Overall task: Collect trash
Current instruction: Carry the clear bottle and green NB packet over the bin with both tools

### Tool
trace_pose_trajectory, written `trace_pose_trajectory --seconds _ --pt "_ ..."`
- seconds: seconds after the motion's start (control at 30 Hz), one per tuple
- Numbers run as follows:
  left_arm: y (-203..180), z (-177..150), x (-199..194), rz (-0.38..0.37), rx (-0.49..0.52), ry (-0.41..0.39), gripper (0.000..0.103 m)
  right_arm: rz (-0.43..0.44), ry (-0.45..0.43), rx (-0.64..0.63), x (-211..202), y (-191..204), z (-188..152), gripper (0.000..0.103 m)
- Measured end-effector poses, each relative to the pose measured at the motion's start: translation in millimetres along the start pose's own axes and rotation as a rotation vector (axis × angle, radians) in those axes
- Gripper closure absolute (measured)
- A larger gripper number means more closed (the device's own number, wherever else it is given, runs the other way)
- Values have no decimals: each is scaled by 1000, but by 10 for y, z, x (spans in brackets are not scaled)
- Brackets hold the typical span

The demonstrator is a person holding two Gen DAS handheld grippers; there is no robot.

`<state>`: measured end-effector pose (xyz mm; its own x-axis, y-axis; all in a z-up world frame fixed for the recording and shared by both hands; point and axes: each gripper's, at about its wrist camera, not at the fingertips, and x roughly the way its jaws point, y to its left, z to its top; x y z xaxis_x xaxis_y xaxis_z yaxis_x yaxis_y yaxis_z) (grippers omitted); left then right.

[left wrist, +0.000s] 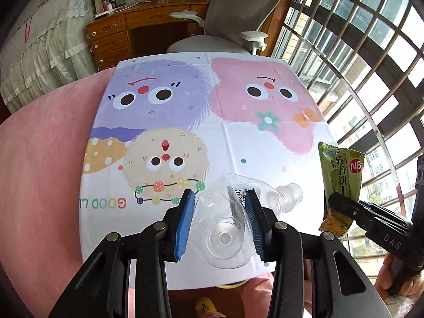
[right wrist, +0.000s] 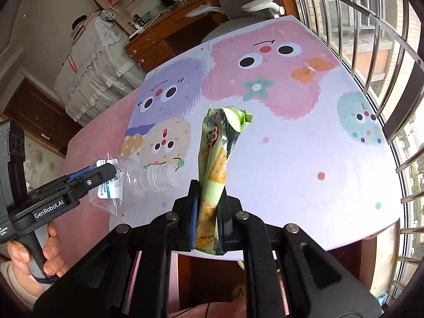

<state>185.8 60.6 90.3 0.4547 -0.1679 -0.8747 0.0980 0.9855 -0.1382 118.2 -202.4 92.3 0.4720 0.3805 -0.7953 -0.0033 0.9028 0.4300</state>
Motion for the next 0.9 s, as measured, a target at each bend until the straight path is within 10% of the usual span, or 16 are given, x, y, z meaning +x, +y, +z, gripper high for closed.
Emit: trace_pose_trajectory --seconds 0.47,0.9 --pt "-170 -1809 -294 -68 174 133 66 -149 136 52 -206 114 -2112 94" --pt "-299 -3118 1446 33 177 273 66 -232 321 112 1411 -1088 -3110 94"
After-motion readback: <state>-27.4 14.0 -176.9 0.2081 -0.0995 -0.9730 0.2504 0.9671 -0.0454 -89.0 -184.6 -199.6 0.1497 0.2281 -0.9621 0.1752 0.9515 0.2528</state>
